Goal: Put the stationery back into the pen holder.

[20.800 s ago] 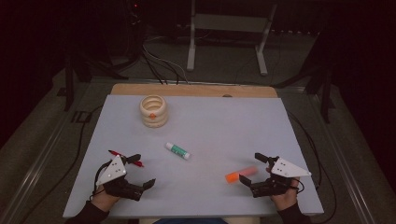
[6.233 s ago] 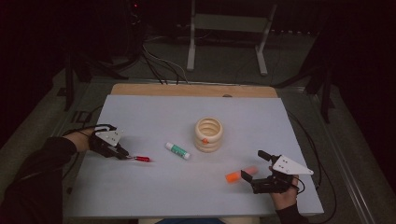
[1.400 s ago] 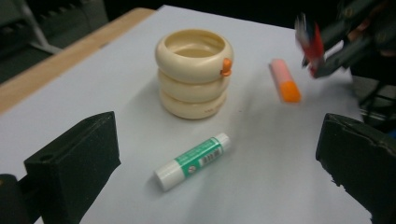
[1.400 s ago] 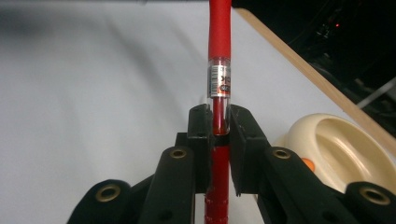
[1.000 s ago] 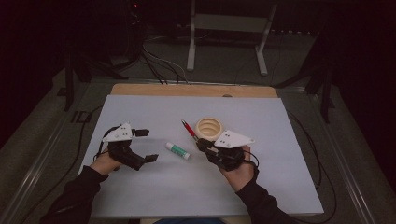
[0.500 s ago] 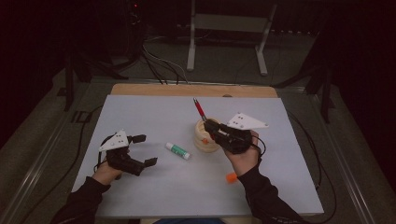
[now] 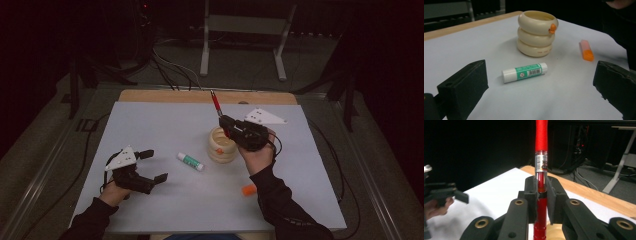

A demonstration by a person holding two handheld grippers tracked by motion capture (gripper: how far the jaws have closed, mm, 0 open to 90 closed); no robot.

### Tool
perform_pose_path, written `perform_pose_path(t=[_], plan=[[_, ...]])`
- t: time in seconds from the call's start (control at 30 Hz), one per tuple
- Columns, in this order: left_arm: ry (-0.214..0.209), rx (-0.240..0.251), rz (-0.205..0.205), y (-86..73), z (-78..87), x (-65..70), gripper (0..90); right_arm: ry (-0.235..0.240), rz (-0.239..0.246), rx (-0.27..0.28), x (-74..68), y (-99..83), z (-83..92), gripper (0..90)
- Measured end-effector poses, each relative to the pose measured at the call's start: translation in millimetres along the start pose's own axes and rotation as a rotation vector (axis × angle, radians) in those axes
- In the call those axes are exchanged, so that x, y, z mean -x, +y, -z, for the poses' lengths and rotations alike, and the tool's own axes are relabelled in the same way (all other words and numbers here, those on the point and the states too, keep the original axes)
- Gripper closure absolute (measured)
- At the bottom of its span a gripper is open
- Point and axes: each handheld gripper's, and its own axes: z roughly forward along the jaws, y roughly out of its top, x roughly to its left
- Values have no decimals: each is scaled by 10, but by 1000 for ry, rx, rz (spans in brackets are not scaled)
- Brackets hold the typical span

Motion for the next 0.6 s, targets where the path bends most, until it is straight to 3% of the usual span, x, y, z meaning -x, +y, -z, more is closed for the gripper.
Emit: perform_pose_path(t=[0.2, 0.4, 0.6], plan=[[37, 10, 18, -68, 46, 23, 3, -2, -36, 34, 69, 1, -99, 801], [59, 23, 32, -131, 91, 76, 3, 32, -111, 59, 178, -93, -228, 801], [69, 19, 33, -159, 120, 100, 3, -10, -134, 36, 265, -226, -346, 800]])
